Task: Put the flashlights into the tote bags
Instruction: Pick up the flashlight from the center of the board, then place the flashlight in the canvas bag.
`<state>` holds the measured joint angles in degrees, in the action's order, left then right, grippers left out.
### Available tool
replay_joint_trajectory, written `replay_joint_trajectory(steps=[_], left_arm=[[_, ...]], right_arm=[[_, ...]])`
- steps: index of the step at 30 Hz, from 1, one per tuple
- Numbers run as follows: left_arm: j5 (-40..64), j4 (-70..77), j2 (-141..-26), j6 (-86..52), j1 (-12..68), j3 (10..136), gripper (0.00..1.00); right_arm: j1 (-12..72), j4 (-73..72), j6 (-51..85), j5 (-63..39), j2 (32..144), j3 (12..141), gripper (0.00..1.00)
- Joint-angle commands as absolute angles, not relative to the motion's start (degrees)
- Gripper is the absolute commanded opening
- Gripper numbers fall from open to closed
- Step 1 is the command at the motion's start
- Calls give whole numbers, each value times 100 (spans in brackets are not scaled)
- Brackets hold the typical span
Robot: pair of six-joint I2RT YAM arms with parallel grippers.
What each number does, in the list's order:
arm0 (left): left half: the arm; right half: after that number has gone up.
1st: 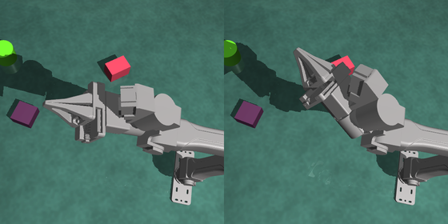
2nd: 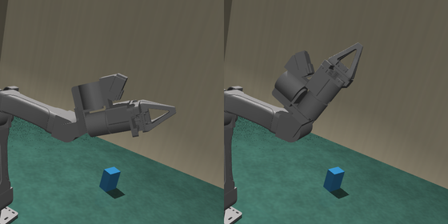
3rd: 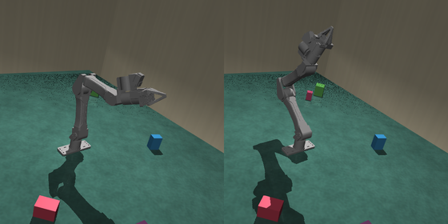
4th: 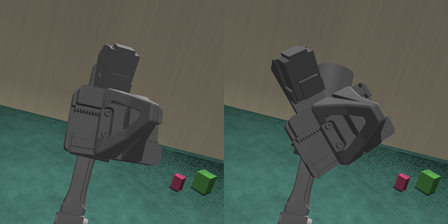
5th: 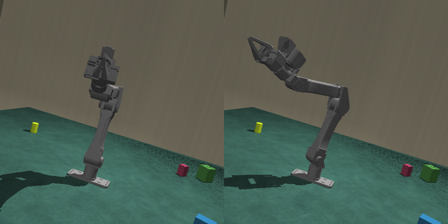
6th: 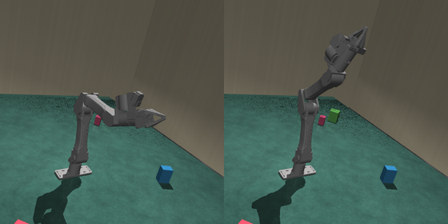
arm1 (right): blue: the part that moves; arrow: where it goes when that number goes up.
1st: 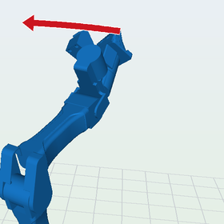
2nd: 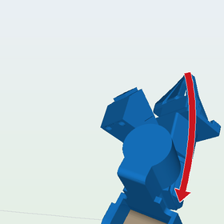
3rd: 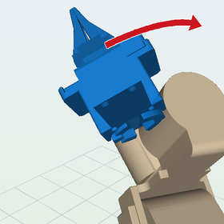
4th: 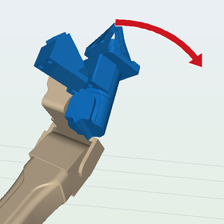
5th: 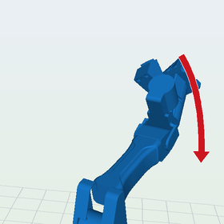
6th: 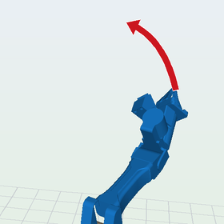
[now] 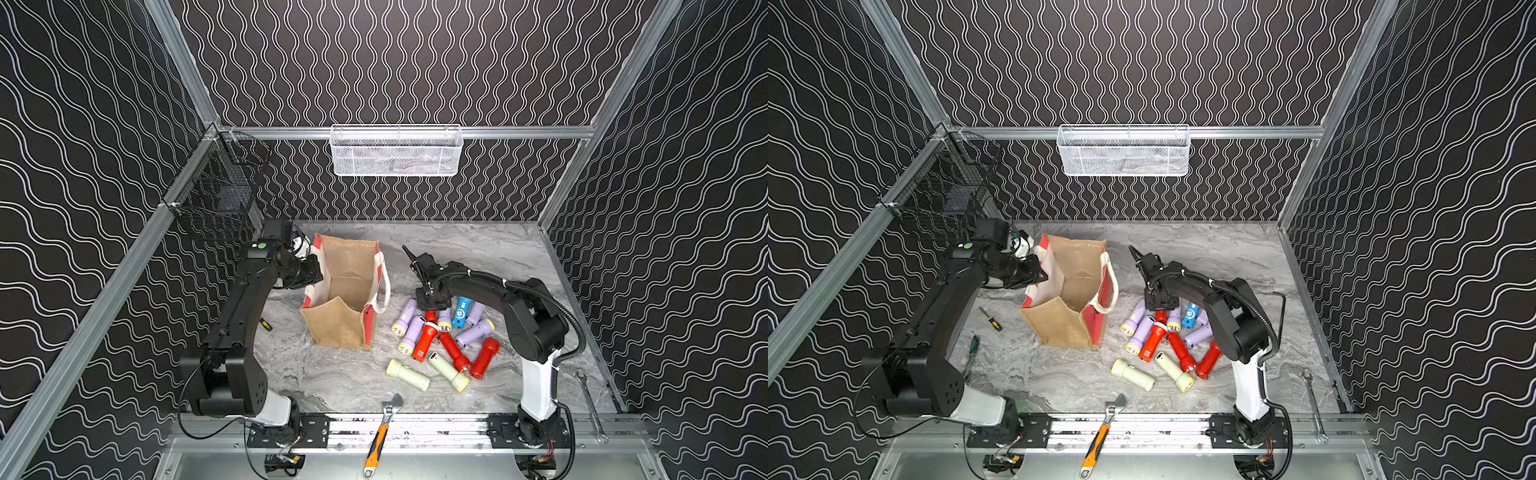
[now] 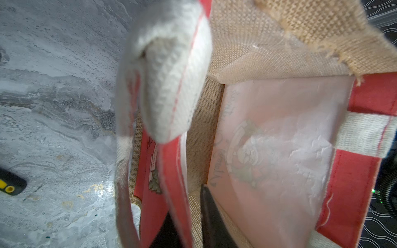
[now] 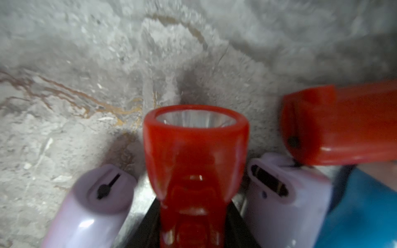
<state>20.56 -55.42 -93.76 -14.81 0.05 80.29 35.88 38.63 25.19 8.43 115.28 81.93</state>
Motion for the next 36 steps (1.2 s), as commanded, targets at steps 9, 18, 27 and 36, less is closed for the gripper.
replay_joint_trajectory(steps=[9,18,27,36], left_arm=[[2474,-5053,-9266,-1708,-31,7765,18],[2914,-4793,-9059,-1905,-282,7586,21],[3467,-4455,-8895,-2194,-287,7270,22],[3429,-4435,-8546,-2224,-280,7226,23]], right_arm=[[3599,4294,2293,589,10908,9320,17],[3616,3958,2578,-469,10272,10204,16],[4109,3752,2912,-991,10657,11320,16],[4722,3466,3541,-1594,11782,12429,14]])
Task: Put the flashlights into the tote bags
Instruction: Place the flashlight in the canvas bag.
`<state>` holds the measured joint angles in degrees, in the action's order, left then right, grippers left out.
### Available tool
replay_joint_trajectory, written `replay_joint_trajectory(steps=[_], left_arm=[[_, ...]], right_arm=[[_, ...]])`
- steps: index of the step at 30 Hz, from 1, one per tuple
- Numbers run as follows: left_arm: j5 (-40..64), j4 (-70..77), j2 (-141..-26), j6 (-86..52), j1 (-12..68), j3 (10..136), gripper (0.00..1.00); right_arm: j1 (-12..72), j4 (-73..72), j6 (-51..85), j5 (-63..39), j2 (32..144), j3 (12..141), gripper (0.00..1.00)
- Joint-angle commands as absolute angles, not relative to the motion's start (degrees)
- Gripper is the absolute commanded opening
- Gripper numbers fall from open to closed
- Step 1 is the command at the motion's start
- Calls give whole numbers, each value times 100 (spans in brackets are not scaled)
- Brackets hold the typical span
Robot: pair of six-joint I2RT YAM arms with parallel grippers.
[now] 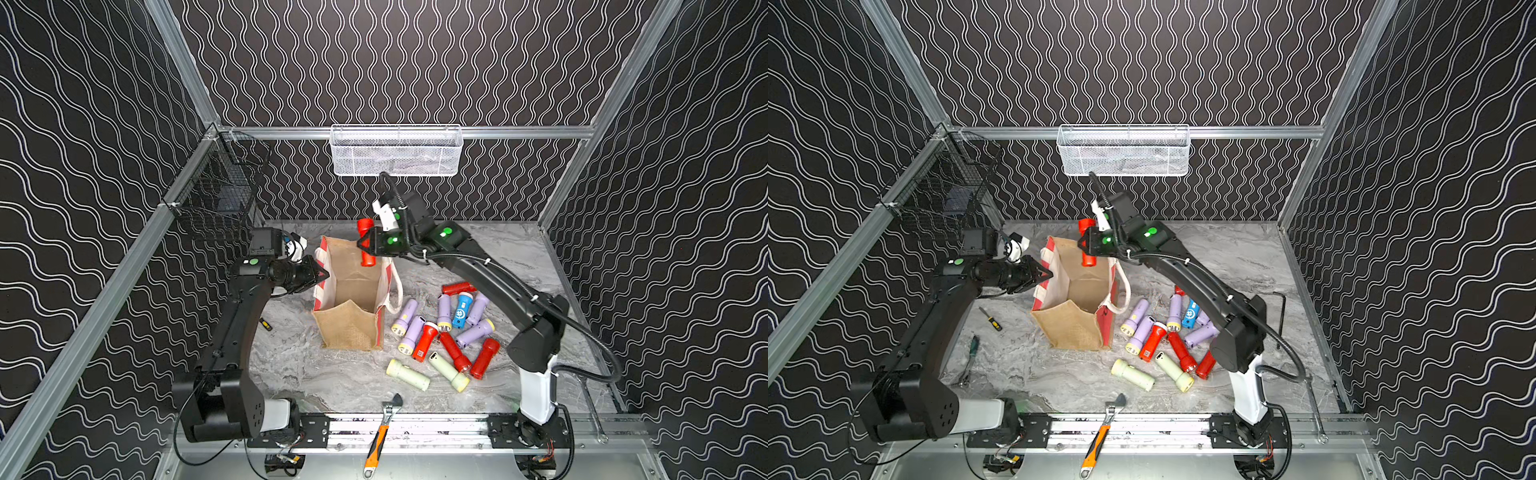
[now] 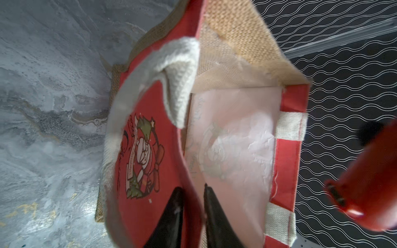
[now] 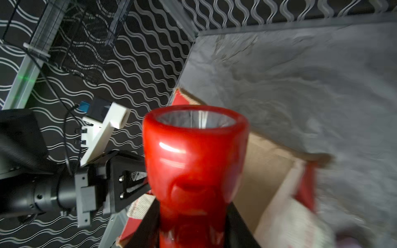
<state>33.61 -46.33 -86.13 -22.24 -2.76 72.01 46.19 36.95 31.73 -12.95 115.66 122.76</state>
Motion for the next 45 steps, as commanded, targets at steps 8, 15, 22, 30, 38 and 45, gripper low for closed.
replay_joint_trajectory(steps=[8,15,22,30,38,45], left_arm=[[3100,-4519,-8380,-2125,-281,7049,23],[2710,-4636,-8436,-1956,-282,7067,23],[2883,-4547,-8510,-1969,-274,6936,23],[2992,-4497,-8465,-1939,-268,6906,21],[3042,-4435,-8449,-1969,-257,6847,21],[3122,-4366,-8368,-1962,-249,6837,21]], right_arm=[[4944,3544,3913,-1738,12395,12463,13],[4985,3713,4175,-2135,12850,12452,12],[4957,3934,4354,-2367,13283,12311,11],[4897,3940,4417,-2686,13732,12014,12],[4720,3945,4457,-2988,14026,11742,14],[4720,4004,4447,-3095,14218,11884,26]])
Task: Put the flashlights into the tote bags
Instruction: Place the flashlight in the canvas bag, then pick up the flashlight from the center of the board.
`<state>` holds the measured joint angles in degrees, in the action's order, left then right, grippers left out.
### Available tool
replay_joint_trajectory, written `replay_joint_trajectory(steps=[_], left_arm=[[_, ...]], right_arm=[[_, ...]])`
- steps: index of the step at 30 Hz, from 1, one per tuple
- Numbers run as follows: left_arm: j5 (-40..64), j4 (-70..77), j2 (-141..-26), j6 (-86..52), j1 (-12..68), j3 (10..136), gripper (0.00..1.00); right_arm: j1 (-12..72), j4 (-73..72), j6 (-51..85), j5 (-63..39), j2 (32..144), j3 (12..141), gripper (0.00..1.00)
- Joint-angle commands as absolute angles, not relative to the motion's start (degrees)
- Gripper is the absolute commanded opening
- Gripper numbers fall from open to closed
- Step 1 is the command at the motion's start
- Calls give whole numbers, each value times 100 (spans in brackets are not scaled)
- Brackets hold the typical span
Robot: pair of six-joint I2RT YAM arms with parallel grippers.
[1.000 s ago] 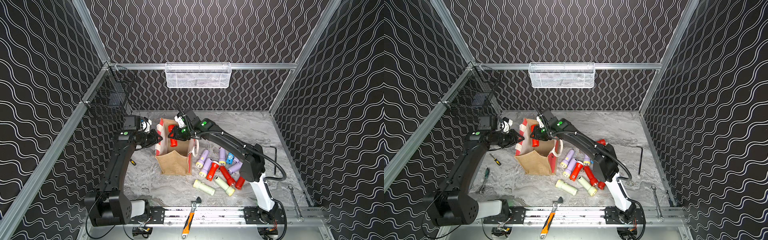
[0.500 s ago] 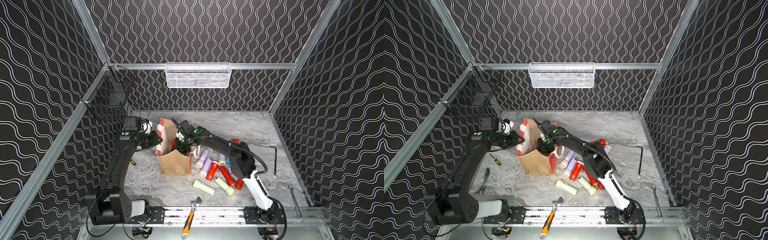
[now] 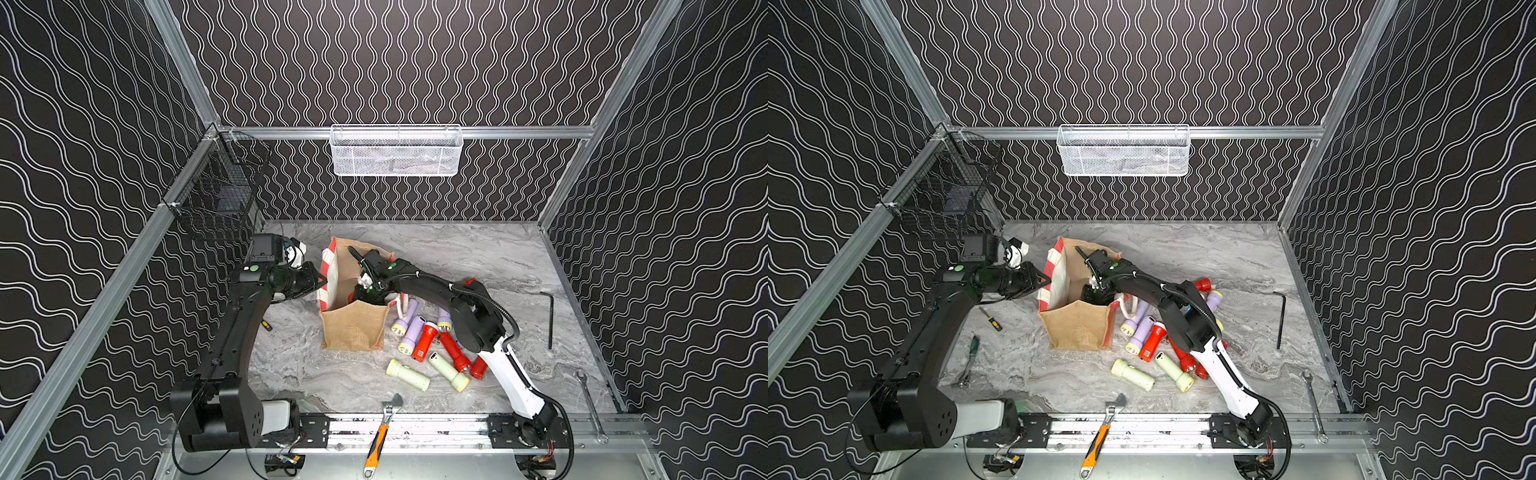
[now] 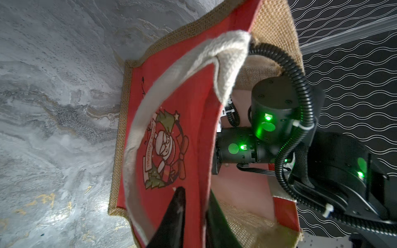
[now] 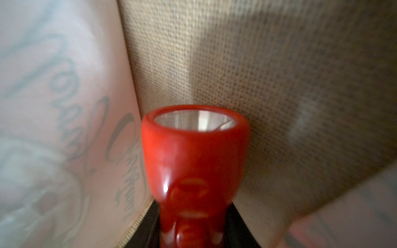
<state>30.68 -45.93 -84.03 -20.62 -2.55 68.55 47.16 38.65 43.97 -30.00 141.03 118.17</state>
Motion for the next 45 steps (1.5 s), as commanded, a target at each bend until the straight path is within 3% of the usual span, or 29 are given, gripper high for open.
replay_joint_trajectory(steps=[1,3,8,10,16,29,34,40,45], left_arm=[[3138,-4356,-8354,-1962,-243,6823,21],[3211,-4312,-8342,-1968,-240,6813,22],[3231,-4321,-8358,-1950,-237,6813,23],[3200,-4324,-8376,-1940,-238,6814,23],[3172,-4328,-8380,-1918,-228,6819,24],[2971,-4363,-8418,-1898,-167,6827,15],[2764,-4396,-8346,-1833,-113,6847,14],[2638,-4361,-8270,-1794,-96,6847,15],[2612,-4410,-8356,-1762,-97,6903,15]], right_arm=[[4715,4041,4439,-3120,14250,11951,30],[4720,4106,4417,-3099,14262,12040,39],[4722,4053,4325,-2986,14057,12084,47],[4707,3969,4304,-3062,13967,12058,57],[4680,4111,4038,-3018,13654,12216,68],[4669,4449,2759,-2193,12002,11839,68],[4553,4134,2705,-1028,10759,10724,65],[3836,3387,3183,-666,9237,8726,60],[3465,3641,3223,-276,8764,8003,59]])
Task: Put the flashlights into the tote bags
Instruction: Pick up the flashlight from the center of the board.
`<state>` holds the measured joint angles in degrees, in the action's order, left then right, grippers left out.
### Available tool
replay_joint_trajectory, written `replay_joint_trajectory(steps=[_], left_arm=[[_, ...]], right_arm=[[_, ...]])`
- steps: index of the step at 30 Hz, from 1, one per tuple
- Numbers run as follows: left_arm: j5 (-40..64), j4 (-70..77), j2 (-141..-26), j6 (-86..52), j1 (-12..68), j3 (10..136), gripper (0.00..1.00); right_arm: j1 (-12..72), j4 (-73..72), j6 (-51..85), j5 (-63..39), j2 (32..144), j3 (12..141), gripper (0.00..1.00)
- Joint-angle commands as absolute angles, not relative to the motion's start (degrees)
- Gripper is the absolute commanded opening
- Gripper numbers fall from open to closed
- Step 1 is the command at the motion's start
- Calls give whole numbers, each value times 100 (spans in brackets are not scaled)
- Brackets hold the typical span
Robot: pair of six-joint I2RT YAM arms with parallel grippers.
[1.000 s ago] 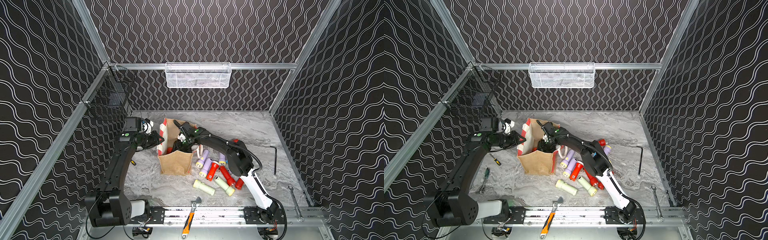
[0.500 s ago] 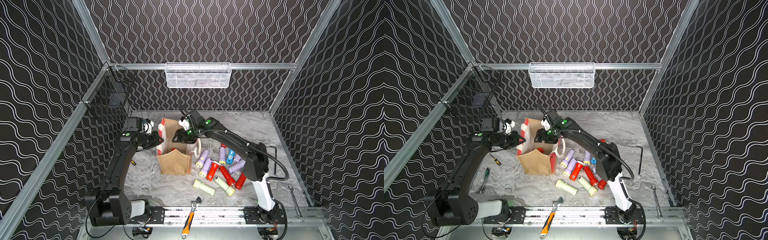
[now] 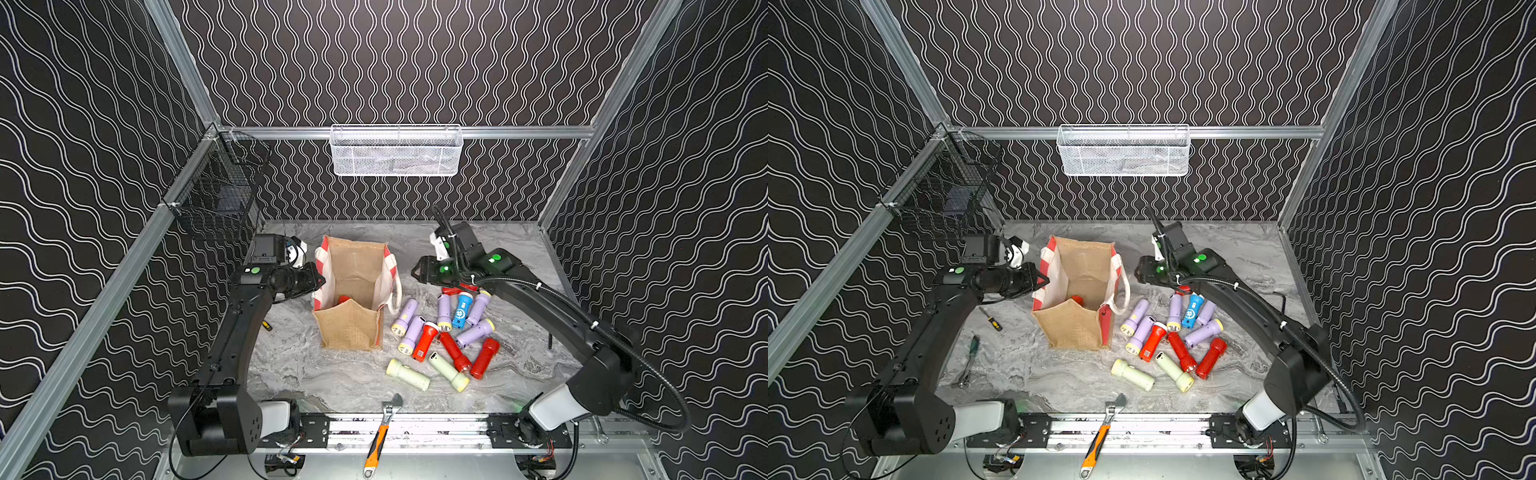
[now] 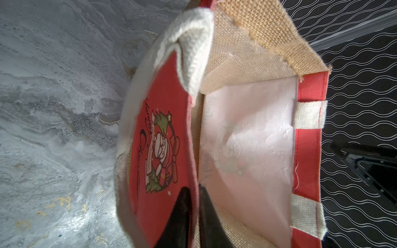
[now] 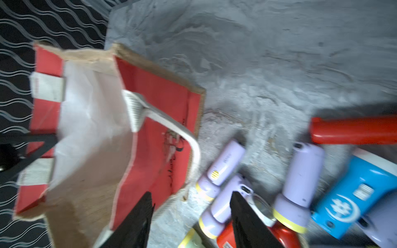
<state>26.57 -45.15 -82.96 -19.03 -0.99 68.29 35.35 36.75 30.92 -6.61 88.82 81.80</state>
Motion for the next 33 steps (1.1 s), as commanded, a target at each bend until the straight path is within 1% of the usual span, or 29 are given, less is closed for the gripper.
replay_joint_trajectory(steps=[1,5,8,12,22,25,33], left_arm=[[2603,-4418,-8377,-1760,-97,6906,14],[2550,-4453,-8360,-1737,-97,6917,15],[2455,-4453,-8304,-1723,-97,6925,15],[2333,-4497,-8279,-1691,54,6963,15],[2303,-4526,-8324,-1669,59,6975,16],[2312,-4535,-8342,-1668,65,6979,16],[2287,-4561,-8394,-1650,66,6991,16]], right_arm=[[3449,3748,3224,-170,8758,7951,59],[3361,4031,3360,96,8869,7757,58],[3252,3942,3656,292,8945,7451,58],[3139,3797,3893,271,9183,7166,58],[3122,3820,3981,338,9738,7086,58],[3068,3815,4067,436,9869,7025,56],[2868,3565,4065,271,10238,6987,55]])
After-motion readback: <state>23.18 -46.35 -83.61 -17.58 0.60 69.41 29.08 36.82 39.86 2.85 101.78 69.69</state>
